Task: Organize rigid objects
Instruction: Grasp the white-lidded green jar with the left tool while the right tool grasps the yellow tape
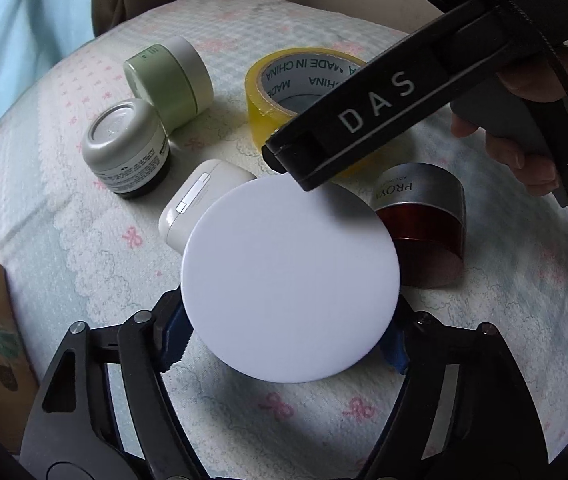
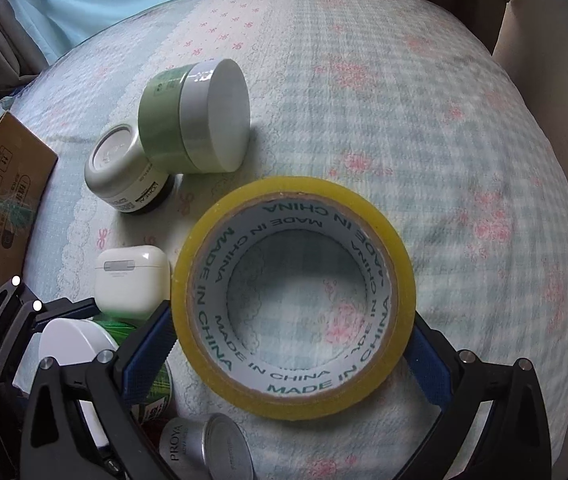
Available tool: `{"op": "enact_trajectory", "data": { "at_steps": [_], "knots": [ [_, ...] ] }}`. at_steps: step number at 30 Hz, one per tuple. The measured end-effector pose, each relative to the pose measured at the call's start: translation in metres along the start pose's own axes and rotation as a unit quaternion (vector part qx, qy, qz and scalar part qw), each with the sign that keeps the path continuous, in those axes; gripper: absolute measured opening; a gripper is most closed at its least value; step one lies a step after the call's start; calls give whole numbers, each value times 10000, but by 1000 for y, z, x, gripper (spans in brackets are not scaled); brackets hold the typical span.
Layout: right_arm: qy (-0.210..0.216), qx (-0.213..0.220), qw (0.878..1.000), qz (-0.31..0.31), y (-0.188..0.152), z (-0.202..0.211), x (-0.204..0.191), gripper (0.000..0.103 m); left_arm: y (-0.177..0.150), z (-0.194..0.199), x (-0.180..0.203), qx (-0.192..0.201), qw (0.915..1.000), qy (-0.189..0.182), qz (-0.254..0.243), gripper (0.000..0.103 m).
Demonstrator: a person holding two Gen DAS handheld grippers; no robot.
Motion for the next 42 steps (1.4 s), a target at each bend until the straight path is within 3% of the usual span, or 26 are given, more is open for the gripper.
{"op": "enact_trajectory", "data": {
  "at_steps": [3,15,24,34,42],
  "knots": [
    [13,-53,10000,-7,-2,-2,3,98,0,2,-1,-23,9999,19,100,68],
    [-32,-39,10000,33,2,-2,-2,97,-6,9,-7,4,9995,148,294,68],
    [-24,155,9999,-18,0,28,1,97,-7,39,-22,140,9974,304,637,68],
    [-34,570,9984,-3,18,119,-16,97,27,135,-25,690,9910,463,1054,68],
    [83,1039,9945,107,42,220,-50,97,45,243,-47,942,9753,615,1903,67]
  ]
}}
Point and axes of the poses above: each gripper's, at about its wrist camera, not at the fingertips, and z roughly against the way its jaws point, x to its right, y to its top, the point moved 9 cm from there along -z, roughly the way its jaws point, and after that the axes turned 12 degrees about z, right-handed, at the moved point
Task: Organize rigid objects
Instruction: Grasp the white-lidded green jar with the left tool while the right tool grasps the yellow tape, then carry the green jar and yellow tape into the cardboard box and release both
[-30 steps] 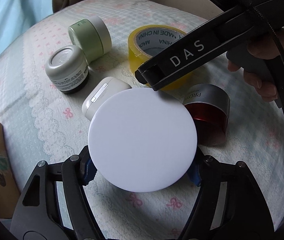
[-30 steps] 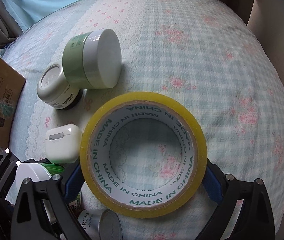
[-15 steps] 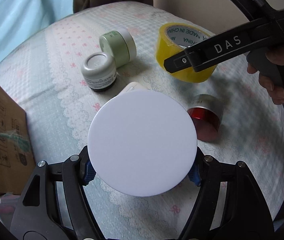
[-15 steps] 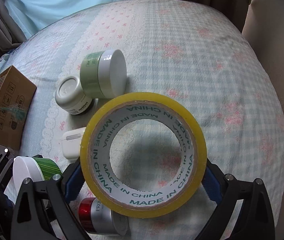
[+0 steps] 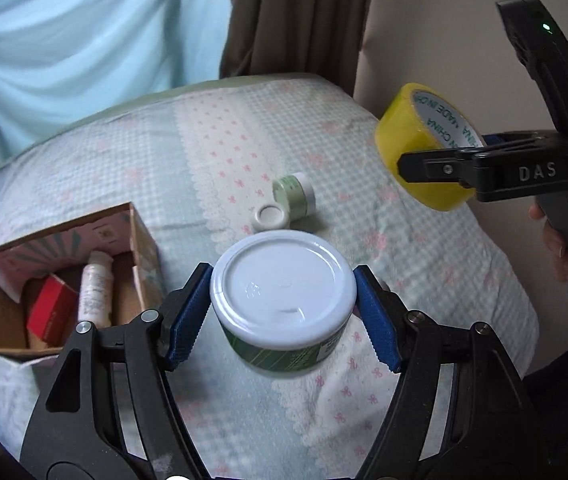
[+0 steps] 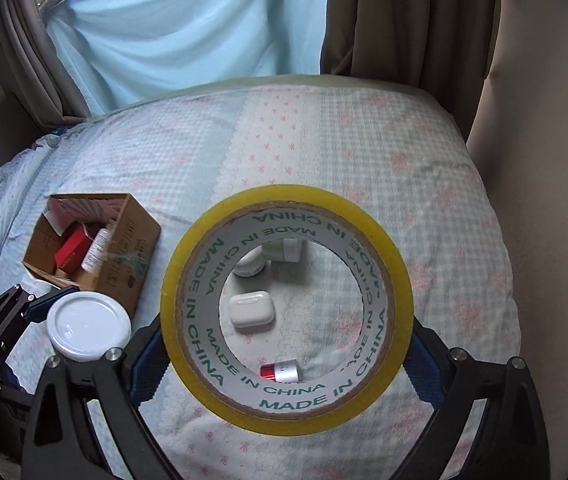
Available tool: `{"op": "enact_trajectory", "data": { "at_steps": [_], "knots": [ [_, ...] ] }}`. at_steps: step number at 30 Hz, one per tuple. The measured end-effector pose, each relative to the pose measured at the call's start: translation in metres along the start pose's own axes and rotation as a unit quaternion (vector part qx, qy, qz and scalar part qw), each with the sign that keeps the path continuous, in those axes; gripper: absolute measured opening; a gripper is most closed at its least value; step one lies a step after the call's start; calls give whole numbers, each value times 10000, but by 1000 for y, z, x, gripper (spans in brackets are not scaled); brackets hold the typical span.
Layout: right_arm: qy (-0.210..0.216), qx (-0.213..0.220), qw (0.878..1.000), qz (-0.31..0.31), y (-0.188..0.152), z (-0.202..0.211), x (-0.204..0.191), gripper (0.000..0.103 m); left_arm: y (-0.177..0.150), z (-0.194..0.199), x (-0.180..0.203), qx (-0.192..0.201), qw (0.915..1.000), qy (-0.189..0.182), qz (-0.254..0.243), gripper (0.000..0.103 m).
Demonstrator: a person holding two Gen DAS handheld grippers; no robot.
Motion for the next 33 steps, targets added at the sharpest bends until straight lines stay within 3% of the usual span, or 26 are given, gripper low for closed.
{"op": "enact_trajectory", "data": {
  "at_steps": [7,17,25,33],
  "knots": [
    [333,314,9989,127,30,65,-45,97,21,85,-50,227,9967,400,668,67],
    [752,566,9949,373,78,101,-126,97,48,165,-156,414,9870,879,1277,67],
    [840,398,9950,356,112,76,-205,97,59,178,-255,177,9865,906,1351,67],
    [800,-71,9964,-284,118,8,-268,97,67,142,-332,-323,9910,628,1141,67]
  ]
}}
Point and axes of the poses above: each gripper's, at about its wrist camera, not at the fingertips, and z roughly against the way its jaws point, x to its right, y to its top, the point moved 9 cm from there along -z, roughly the way its jaws point, and after that the axes turned 12 degrees about z, right-handed, at the moved point
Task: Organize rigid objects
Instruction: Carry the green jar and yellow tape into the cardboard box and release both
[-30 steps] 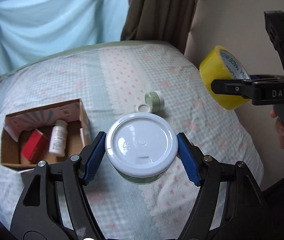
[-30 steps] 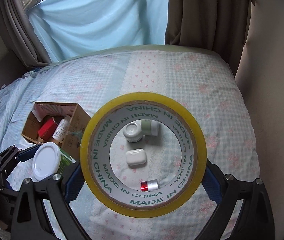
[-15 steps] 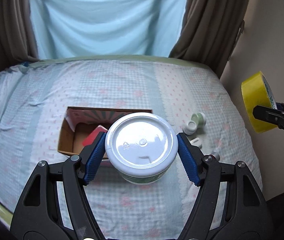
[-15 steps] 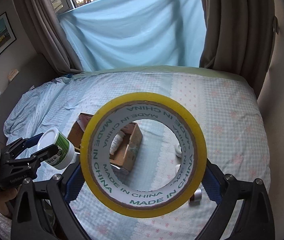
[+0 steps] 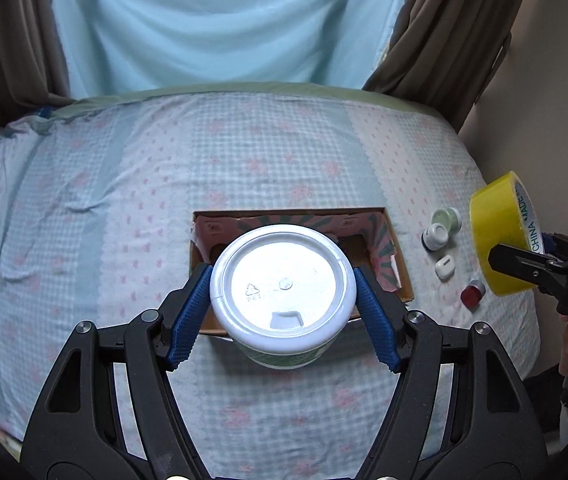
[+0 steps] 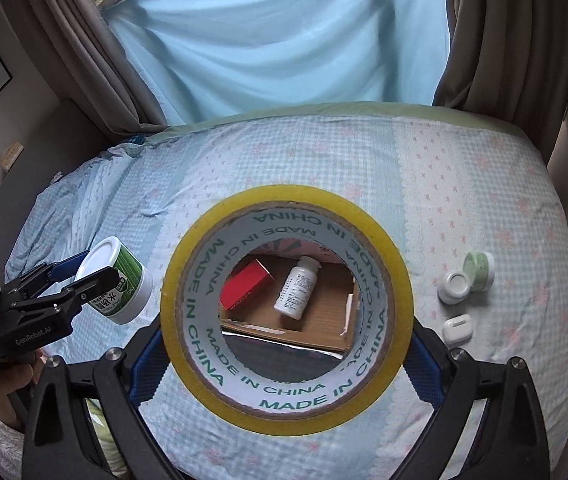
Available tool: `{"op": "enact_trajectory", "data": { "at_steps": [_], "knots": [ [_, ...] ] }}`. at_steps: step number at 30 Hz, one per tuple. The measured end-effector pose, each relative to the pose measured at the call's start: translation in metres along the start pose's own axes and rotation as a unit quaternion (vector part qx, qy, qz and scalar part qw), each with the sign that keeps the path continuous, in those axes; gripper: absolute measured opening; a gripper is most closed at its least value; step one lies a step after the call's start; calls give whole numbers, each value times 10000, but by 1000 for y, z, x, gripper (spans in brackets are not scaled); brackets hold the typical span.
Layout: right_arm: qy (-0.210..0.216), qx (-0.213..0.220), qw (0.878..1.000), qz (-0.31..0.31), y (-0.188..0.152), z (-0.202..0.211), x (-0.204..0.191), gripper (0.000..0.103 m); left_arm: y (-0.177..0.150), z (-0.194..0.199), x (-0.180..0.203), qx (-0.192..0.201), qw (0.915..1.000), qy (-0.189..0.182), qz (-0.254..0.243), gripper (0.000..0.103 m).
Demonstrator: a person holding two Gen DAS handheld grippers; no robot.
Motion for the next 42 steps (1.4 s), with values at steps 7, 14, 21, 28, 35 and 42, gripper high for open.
{"op": "enact_trajectory", "data": {
  "at_steps": [7,14,21,28,35,42],
  "knots": [
    [32,-505,9952,-834,-11,-83,-9,97,11,-69,-32,-450,9989,-136,-70,67],
    [-7,-1059,9878,-1138,-32,-162,1,97,11,-141,-50,-832,9965,-90,62,67],
    [39,-1284,9819,-1391,-41,-204,11,97,3,-191,-53,-1193,9927,-5,-160,67],
    [77,-1317,9789,-1564,-38,-224,22,99,9,-211,-52,-1290,9904,308,-383,70],
    [-285,-721,9904,-1148,-22,-205,32,103,24,-195,-40,-988,9935,196,-533,103],
    [-62,-959,9864,-1331,-32,-197,29,103,20,-174,-52,-924,9950,286,-260,103]
  ]
}}
Point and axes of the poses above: each gripper's, at about its wrist camera, not at the fingertips, and z roughly against the way its jaws point, x to its right, y to its top, the point moved 9 cm from there along -z, roughly the way its jaws point, and after that the axes turned 12 degrees about z, right-handed, at the moved point
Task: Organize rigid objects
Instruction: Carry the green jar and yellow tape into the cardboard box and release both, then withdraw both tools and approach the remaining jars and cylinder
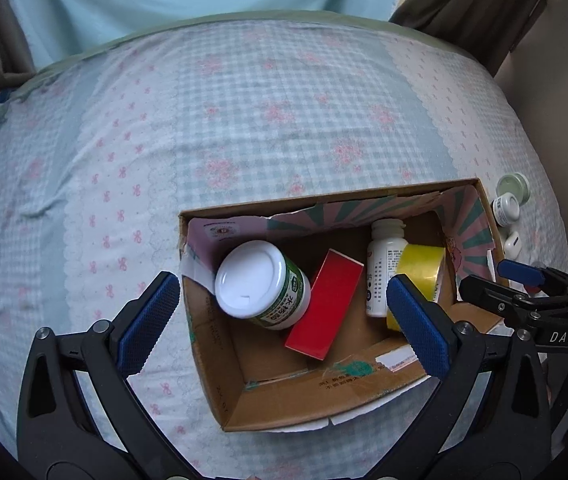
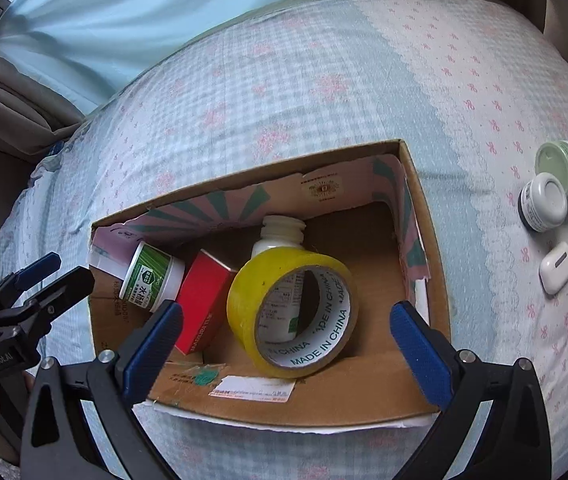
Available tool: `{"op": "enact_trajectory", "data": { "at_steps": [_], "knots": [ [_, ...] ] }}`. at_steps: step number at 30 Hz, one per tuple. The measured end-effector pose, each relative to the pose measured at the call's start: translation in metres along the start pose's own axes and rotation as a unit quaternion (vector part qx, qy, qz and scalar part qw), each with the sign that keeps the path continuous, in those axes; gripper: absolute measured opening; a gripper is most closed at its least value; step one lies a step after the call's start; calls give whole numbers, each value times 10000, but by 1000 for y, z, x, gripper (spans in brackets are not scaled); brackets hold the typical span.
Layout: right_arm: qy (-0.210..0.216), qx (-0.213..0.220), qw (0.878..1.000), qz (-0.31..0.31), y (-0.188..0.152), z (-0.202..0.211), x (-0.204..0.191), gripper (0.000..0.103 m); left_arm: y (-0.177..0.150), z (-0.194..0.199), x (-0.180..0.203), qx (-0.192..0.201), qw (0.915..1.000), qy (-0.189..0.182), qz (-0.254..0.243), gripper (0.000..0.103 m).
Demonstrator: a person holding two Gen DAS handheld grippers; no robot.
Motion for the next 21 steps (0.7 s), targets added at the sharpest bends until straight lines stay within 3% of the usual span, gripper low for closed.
{"op": "enact_trajectory", "data": {
  "at_steps": [9,21],
  "knots": [
    [27,107,9999,36,-9,34,-7,103,-15,40,1,198,9997,59,98,103],
    [-234,457,9976,464,-40,126,-17,103,-54,139,31,752,9970,-109,123,103]
  ]
}}
Point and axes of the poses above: each gripper's, at about its wrist camera, not at the fingertips, and z roughly against the way its jaws point, x to its right, y to its top, the point moved 9 cm from there along -z, roughly the way its jaws point, and after that the axes turned 12 degrees about z, right-handed, at the moved point
